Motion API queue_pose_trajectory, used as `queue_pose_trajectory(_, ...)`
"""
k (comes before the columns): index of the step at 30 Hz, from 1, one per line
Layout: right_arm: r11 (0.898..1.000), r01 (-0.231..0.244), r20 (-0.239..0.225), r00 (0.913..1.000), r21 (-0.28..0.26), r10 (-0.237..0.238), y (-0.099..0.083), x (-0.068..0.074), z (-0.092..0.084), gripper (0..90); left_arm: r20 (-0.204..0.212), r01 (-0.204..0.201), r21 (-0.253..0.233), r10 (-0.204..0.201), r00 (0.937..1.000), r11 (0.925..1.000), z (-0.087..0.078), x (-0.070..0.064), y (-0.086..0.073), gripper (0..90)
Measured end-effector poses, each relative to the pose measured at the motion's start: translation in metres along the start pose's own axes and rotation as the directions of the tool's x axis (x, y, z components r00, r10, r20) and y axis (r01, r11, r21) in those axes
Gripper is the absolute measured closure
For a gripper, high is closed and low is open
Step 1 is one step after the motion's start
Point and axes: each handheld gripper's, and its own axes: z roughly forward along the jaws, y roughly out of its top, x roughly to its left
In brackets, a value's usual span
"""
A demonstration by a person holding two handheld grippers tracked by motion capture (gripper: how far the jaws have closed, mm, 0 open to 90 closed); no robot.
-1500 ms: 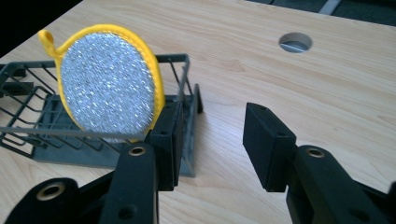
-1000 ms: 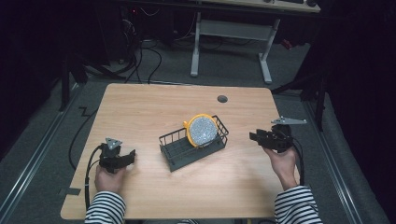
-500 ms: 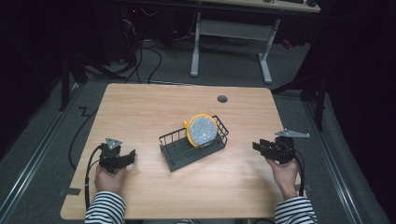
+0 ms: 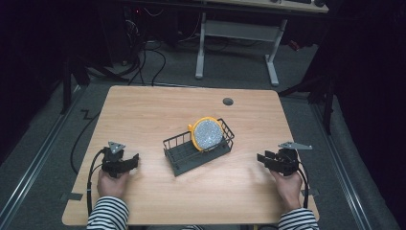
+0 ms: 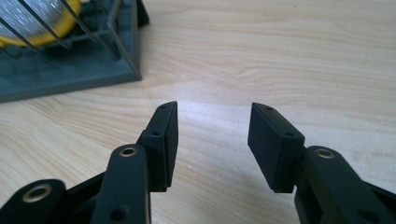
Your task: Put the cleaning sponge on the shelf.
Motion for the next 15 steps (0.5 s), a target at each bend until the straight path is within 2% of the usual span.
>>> queue_pose_trajectory(15, 0.999, 0.048, 0.087, 0.995, 0.017, -0.049, -0.028, 0.011, 0.016, 45.5, -0.001, 0.001, 0.001, -0.001, 1.0, 1.0, 0.0, 0.0, 0.0, 29.3)
